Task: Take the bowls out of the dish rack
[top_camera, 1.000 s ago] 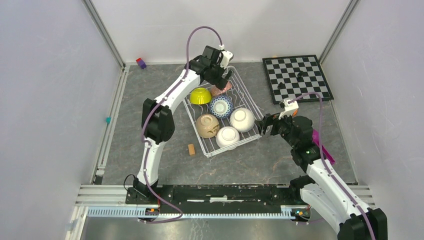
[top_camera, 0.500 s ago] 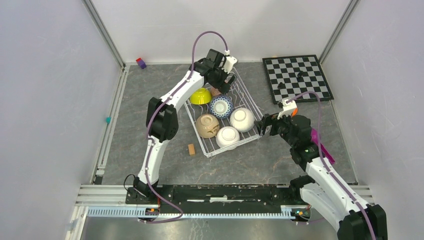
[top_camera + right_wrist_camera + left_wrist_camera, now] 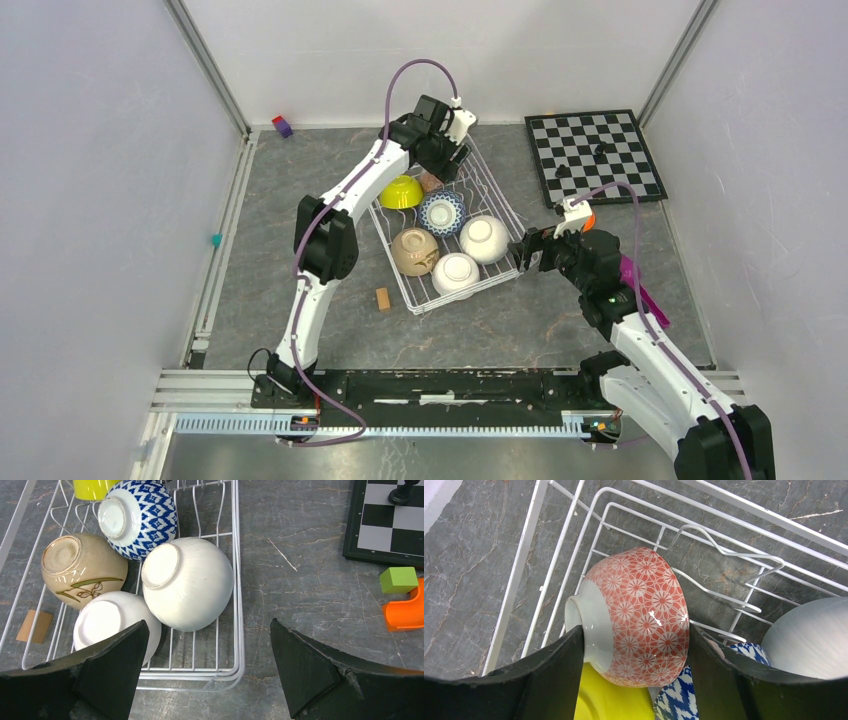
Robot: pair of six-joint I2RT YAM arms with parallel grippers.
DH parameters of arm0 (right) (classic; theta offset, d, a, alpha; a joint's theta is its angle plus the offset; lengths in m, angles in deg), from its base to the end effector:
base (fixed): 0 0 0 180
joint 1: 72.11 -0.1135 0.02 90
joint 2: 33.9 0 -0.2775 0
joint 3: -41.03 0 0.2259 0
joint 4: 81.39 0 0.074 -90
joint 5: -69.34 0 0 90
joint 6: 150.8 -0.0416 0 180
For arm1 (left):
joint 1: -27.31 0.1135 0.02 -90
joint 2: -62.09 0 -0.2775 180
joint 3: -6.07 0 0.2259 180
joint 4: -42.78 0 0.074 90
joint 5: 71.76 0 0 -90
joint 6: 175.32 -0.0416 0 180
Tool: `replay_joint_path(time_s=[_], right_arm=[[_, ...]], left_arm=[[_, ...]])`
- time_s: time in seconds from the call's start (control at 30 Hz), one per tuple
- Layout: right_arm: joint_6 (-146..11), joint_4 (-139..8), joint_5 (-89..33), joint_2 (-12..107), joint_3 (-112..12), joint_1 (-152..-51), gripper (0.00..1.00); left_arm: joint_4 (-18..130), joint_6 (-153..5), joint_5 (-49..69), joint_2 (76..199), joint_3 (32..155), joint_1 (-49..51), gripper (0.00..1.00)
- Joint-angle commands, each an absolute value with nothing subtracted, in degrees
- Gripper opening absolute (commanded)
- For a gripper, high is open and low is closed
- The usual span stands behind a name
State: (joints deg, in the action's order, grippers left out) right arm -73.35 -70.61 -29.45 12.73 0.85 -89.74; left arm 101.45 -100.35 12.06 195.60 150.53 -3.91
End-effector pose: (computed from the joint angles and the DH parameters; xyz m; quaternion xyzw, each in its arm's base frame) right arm 0.1542 0.0557 0.2558 -0.0810 0.7999 0.2135 0.5550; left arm 0.4342 -0.2684 0.2723 0.3837 0.8489 -0.1005 0.3495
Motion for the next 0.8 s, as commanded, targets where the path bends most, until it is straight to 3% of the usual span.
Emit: replay_joint_path(time_s=[0.0,0.27,0.53,0.77], right_arm=[[-72.73,-71.48,-28.5,12.66,-0.48,-89.99,0.98],[-72.82,-71.3,-28.31,12.32,-0.43,-90.04,0.98],[-72.69,-70.91,-27.84,11.95,-0.57,-90.07,0.98],[-72.82,-70.91,-27.66,11.94,-0.56,-90.02,0.98]], left_arm=[[100.33,-100.75,12.36,193.0,153.08,-4.25,0.55],[98.38,-99.22,17.63,190.4,151.88,-4.31,0.44],[91.93,-99.61,21.08,185.02,146.14,-4.26,0.45],[89.97,-97.5,16.97,181.02,143.3,-4.19,0.45]])
